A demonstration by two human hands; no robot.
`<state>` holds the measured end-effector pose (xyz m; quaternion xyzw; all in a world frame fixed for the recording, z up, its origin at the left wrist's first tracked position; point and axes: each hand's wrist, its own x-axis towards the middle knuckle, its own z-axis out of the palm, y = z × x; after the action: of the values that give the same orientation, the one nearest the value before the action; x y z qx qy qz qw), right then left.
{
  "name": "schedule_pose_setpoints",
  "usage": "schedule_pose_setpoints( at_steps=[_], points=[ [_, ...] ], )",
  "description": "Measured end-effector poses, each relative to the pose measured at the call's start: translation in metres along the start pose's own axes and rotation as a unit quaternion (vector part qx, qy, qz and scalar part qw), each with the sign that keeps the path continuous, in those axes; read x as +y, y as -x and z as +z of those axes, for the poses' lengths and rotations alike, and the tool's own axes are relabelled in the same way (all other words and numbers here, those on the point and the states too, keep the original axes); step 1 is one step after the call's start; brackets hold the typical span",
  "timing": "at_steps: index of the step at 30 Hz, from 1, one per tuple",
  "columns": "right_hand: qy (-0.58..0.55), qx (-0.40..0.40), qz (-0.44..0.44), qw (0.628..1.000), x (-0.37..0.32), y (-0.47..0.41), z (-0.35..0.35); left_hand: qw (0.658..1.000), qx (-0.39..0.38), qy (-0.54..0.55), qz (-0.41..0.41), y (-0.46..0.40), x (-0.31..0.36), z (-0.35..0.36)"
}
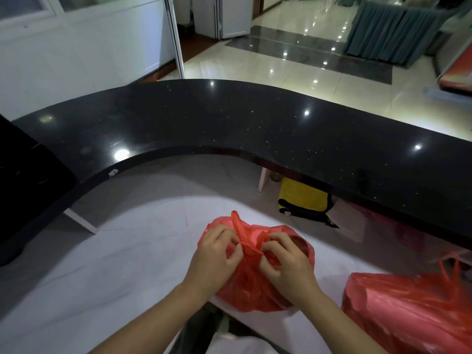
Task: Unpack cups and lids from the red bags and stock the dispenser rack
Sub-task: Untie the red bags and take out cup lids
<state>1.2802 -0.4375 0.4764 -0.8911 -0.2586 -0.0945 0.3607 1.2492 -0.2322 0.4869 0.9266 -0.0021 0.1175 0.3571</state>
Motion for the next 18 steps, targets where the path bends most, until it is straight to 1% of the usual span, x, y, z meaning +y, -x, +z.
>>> schedule_pose_setpoints(
  at_steps=[3,5,6,8,10,12,13,15,18],
  points=[
    [0.006,-0.002,-0.008,1.0,0.002,0.002,0.0,0.998,0.0,0.027,-0.049,0.001,0.001,0.004],
    [-0.002,-0.003,-0.003,1.0,0.001,0.002,0.001,0.998,0.001,0.027,-0.049,0.002,0.004,0.006],
    [-0.006,-0.003,-0.002,1.0,0.001,0.002,0.0,1.0,0.005,0.002,-0.022,0.002,0.005,0.006],
    [-0.01,-0.002,-0.006,1.0,0.002,0.0,-0.001,0.995,0.023,-0.073,0.069,0.0,0.005,0.006],
    [-0.007,-0.002,-0.012,1.0,0.004,-0.001,-0.003,0.972,0.044,-0.141,0.182,-0.004,0.003,0.006],
    [-0.002,-0.002,-0.017,1.0,0.005,-0.002,-0.005,0.947,0.062,-0.174,0.263,-0.007,0.002,0.004],
    [0.001,0.001,-0.022,1.0,0.006,-0.002,-0.005,0.939,0.069,-0.179,0.287,-0.009,0.002,0.002],
    [0.001,0.007,-0.028,1.0,0.005,-0.001,-0.006,0.933,0.074,-0.178,0.303,-0.011,0.001,-0.001],
    [-0.003,0.011,-0.028,1.0,0.003,0.003,-0.007,0.948,0.057,-0.162,0.267,-0.012,0.004,-0.006]
  ],
)
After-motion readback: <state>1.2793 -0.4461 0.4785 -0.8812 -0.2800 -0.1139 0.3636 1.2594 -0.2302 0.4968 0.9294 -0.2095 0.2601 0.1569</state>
